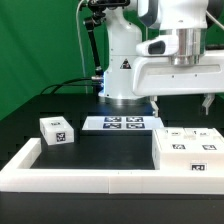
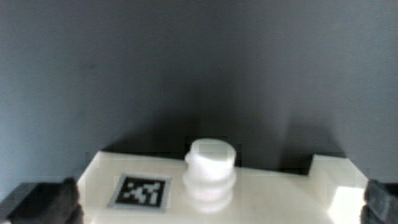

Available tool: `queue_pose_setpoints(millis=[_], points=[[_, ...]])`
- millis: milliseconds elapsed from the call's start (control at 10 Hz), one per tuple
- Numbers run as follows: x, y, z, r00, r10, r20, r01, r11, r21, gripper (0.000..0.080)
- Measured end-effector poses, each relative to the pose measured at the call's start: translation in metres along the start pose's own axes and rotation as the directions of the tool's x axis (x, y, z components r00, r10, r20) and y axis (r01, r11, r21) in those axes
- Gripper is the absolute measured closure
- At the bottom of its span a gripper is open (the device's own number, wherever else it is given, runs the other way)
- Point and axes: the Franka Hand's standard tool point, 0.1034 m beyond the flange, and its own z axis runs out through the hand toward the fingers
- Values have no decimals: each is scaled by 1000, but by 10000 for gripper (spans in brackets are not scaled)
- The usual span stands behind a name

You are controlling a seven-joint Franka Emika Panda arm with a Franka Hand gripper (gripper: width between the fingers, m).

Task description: Assemble cabinet

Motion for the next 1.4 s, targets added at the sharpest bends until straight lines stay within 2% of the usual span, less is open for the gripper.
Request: queue_pose_setpoints(millis=[300,800,1000,1400], points=[[3,1,15,999,47,-15,-46,999,13,3],[2,0,16,999,49,-11,-49,999,17,3],[-9,1,27,992,125,17,-126,992,18,3],[-13,1,49,983,178,48,-179,984,22,3]])
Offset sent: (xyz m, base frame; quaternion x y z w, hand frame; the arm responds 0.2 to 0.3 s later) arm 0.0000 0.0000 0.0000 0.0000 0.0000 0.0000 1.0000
